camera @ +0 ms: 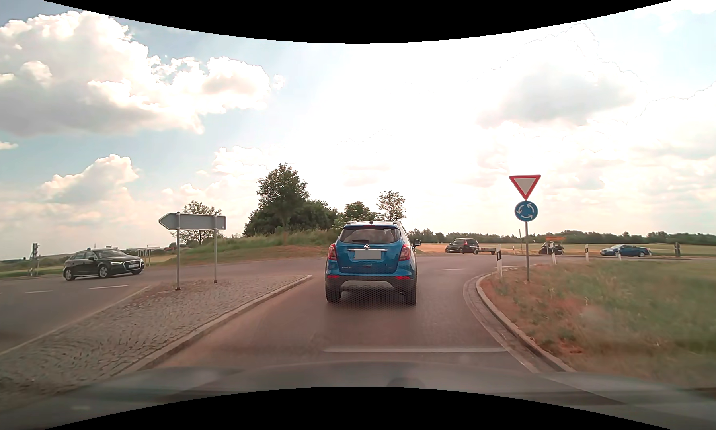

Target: Follow the waypoints while adhering to traffic rules and regulations

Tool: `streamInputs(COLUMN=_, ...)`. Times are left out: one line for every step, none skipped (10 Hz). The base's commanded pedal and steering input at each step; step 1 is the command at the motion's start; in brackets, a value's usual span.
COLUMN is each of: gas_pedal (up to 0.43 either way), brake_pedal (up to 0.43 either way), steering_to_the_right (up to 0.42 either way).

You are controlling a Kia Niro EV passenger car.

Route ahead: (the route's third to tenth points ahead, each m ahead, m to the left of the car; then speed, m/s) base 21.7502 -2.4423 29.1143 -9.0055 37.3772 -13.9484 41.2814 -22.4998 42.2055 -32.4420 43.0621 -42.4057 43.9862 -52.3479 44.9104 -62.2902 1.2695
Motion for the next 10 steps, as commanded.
streamInputs(gas_pedal=0.000, brake_pedal=0.152, steering_to_the_right=0.021)
streamInputs(gas_pedal=0.000, brake_pedal=0.152, steering_to_the_right=0.020)
streamInputs(gas_pedal=0.000, brake_pedal=0.152, steering_to_the_right=0.020)
streamInputs(gas_pedal=0.000, brake_pedal=0.146, steering_to_the_right=0.021)
streamInputs(gas_pedal=0.000, brake_pedal=0.140, steering_to_the_right=0.020)
streamInputs(gas_pedal=0.000, brake_pedal=0.140, steering_to_the_right=0.021)
streamInputs(gas_pedal=0.000, brake_pedal=0.134, steering_to_the_right=0.020)
streamInputs(gas_pedal=0.000, brake_pedal=0.128, steering_to_the_right=0.020)
streamInputs(gas_pedal=0.000, brake_pedal=0.122, steering_to_the_right=0.020)
streamInputs(gas_pedal=0.000, brake_pedal=0.110, steering_to_the_right=0.021)
